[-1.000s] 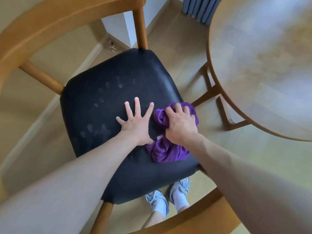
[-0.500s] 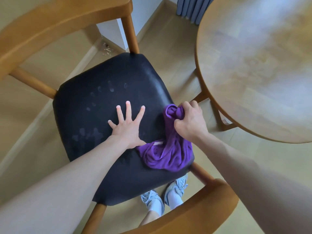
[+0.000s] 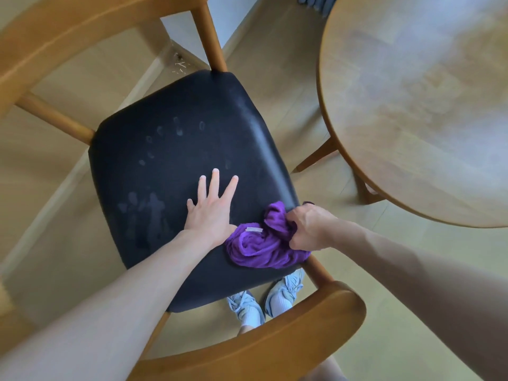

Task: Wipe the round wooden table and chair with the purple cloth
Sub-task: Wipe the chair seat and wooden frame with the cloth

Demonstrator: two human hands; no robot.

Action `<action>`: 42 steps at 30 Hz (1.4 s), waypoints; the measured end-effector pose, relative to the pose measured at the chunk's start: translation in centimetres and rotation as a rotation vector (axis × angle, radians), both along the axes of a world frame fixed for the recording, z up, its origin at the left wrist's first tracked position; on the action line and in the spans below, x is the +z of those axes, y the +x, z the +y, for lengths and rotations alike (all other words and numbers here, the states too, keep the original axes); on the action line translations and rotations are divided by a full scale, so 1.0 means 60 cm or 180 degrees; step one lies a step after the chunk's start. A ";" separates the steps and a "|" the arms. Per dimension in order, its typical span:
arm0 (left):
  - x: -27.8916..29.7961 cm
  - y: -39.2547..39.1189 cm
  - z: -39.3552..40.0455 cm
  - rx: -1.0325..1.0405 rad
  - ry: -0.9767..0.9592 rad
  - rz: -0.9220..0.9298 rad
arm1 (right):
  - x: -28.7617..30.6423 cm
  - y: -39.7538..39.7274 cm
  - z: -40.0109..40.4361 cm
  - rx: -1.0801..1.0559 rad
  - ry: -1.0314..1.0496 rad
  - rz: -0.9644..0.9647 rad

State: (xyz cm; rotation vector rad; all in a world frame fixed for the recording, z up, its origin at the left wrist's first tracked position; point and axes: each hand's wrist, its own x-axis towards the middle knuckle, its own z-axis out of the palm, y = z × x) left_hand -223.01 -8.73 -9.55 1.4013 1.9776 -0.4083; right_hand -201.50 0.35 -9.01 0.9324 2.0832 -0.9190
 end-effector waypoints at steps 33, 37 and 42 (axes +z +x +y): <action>-0.012 0.035 -0.045 -0.0076 -0.0157 -0.0115 | -0.012 0.002 -0.014 -0.0259 0.0276 0.0605; -0.002 0.020 -0.044 -0.0104 -0.0092 -0.0226 | 0.005 -0.010 -0.009 0.0528 0.0012 0.0254; 0.021 0.014 -0.073 0.0768 0.0787 -0.0892 | 0.034 -0.041 0.017 0.0022 -0.0193 0.0144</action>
